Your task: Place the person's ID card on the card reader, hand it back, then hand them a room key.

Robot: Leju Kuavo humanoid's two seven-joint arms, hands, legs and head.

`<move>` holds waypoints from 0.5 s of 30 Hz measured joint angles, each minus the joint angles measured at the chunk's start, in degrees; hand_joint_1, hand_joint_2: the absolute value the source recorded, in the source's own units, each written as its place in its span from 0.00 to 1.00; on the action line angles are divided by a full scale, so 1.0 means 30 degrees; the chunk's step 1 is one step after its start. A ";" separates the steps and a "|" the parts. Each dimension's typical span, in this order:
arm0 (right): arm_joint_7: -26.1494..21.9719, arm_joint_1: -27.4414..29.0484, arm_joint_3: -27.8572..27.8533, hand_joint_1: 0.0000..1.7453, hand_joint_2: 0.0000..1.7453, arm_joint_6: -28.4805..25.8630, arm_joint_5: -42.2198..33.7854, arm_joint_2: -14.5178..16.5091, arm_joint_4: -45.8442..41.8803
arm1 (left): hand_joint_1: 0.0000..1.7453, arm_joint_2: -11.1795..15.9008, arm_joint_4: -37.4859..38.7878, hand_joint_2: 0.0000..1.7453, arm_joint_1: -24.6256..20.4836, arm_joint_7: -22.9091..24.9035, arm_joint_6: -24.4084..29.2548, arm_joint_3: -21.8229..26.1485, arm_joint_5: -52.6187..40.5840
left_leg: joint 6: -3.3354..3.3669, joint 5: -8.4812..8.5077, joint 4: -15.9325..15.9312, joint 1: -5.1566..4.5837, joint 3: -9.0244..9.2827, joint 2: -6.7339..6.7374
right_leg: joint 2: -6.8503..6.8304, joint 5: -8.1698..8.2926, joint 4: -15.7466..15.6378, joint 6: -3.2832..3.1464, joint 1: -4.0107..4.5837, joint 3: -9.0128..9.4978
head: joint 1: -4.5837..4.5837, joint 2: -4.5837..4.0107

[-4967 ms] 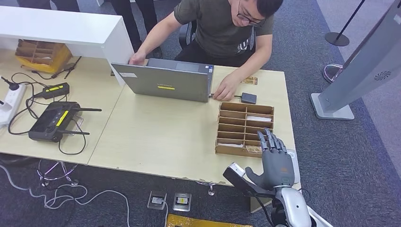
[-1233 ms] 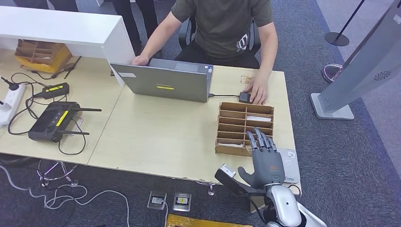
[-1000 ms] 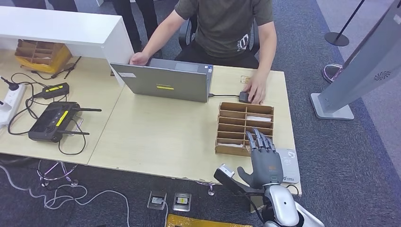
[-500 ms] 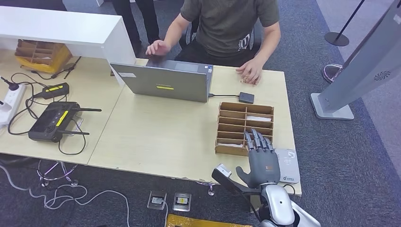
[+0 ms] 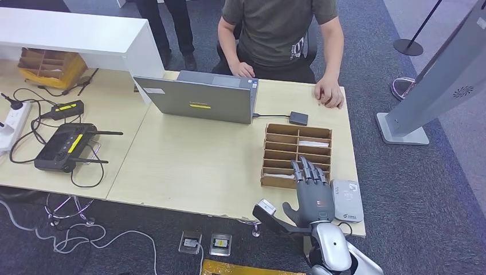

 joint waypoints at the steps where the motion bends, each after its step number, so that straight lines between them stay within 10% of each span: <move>1: 0.0000 -0.0004 -0.0007 0.00 1.00 0.0038 -0.0006 0.0031 0.0009 | 0.00 -0.0002 0.0000 0.00 0.0000 0.0002 0.0000 0.0000 0.0015 | 0.0000 0.0000 0.0000 0.0000 0.0000 0.0000 | 0.0000 0.0000 0.0000 0.0000 0.0000 0.0000 | -0.0002 0.0000; 15: 0.0065 -0.0291 -0.0055 0.00 1.00 0.0384 0.0166 0.0264 0.0136 | 0.00 -0.0006 0.0000 0.00 0.0004 0.0002 0.0036 0.0000 0.0045 | 0.0000 0.0000 0.0001 0.0000 0.0002 0.0000 | 0.0000 0.0000 0.0000 0.0000 0.0000 -0.0001 | -0.0002 0.0000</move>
